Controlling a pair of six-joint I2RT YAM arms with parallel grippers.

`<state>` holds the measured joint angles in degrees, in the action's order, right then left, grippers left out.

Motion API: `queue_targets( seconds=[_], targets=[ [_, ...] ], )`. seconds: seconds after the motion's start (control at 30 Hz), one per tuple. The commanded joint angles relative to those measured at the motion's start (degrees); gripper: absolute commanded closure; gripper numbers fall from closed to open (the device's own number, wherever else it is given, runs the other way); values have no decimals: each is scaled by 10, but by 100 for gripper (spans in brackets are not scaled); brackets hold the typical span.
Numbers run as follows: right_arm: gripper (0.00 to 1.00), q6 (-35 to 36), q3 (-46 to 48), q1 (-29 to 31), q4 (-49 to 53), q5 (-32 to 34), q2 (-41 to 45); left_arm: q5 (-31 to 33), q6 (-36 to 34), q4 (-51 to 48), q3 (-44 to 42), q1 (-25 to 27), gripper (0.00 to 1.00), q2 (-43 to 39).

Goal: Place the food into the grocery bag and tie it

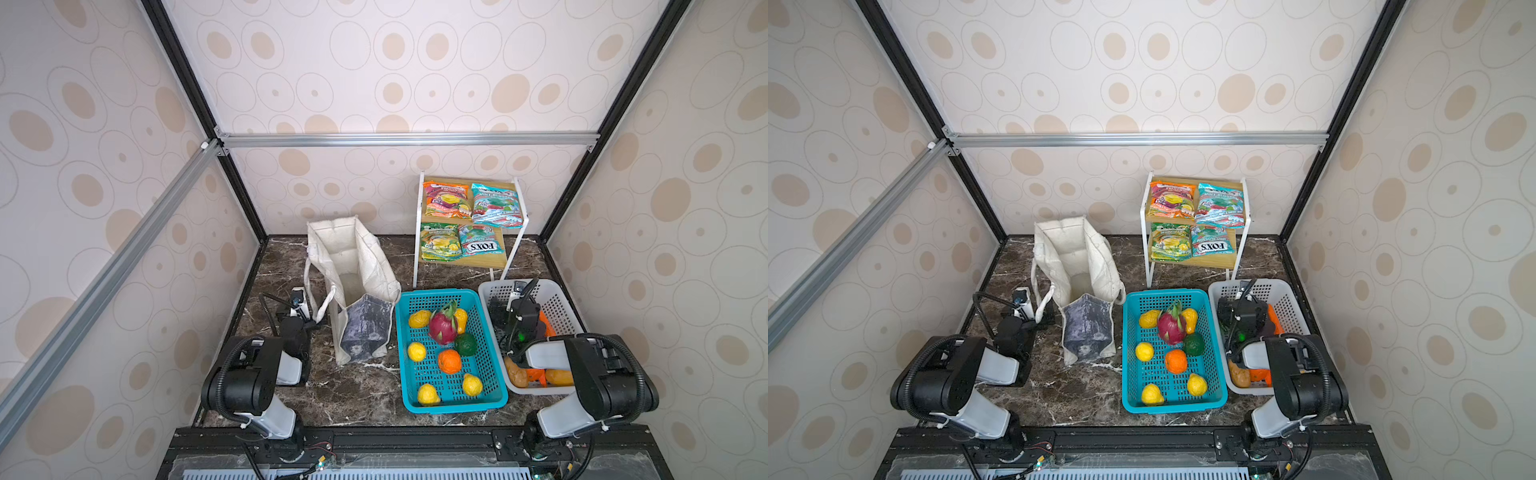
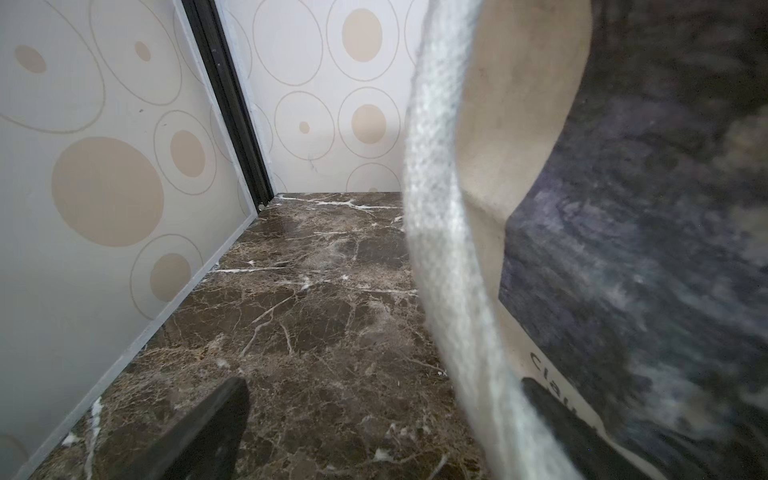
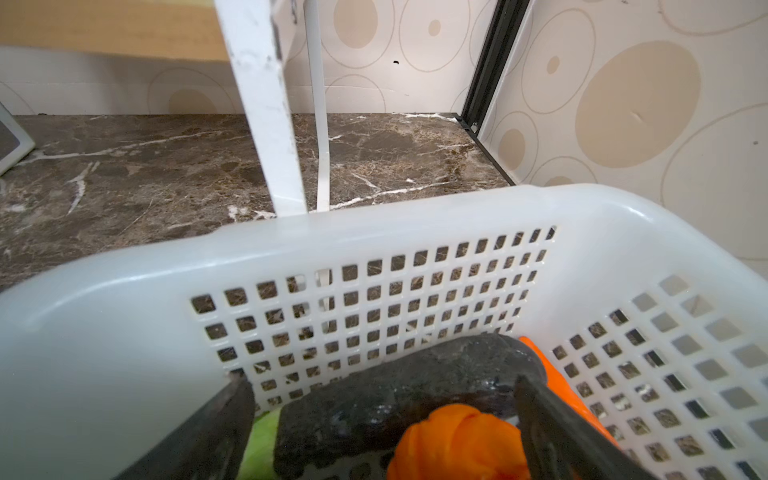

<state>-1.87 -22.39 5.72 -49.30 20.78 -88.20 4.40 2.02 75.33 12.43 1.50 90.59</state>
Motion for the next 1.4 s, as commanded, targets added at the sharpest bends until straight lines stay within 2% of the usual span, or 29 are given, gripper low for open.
queue_targets(
  seconds=[0.0,0.47,0.6,0.7,0.9,0.97,1.07,1.13,1.23,1.37],
  targets=[
    [0,2,-5,0,6,-6,-2,-5,-12,16,8,-2,1,-1],
    [0,0,-6,-2,6,-8,-2,-2,-10,21,4,-4,1,-3],
    [0,-1,-4,-3,5,-9,0,69,18,107,-43,-3,1,-7],
    [0,1,-4,-2,3,-7,0,67,15,133,-66,-3,1,-29],
    [0,13,7,-2,3,-19,33,87,21,42,-85,-3,1,-162],
    [0,8,-1,0,53,-11,69,92,25,-20,-81,-3,1,-207],
    [0,3,-25,0,147,-15,124,104,47,-50,-113,-3,3,-287],
    [0,2,-35,-1,179,-24,152,115,66,-103,-123,-3,5,-352],
    [0,0,-49,-1,239,-55,199,107,95,-203,-123,-2,8,-459],
    [0,-57,-78,-2,334,-123,258,95,182,-318,-121,-2,10,-593]
  ],
)
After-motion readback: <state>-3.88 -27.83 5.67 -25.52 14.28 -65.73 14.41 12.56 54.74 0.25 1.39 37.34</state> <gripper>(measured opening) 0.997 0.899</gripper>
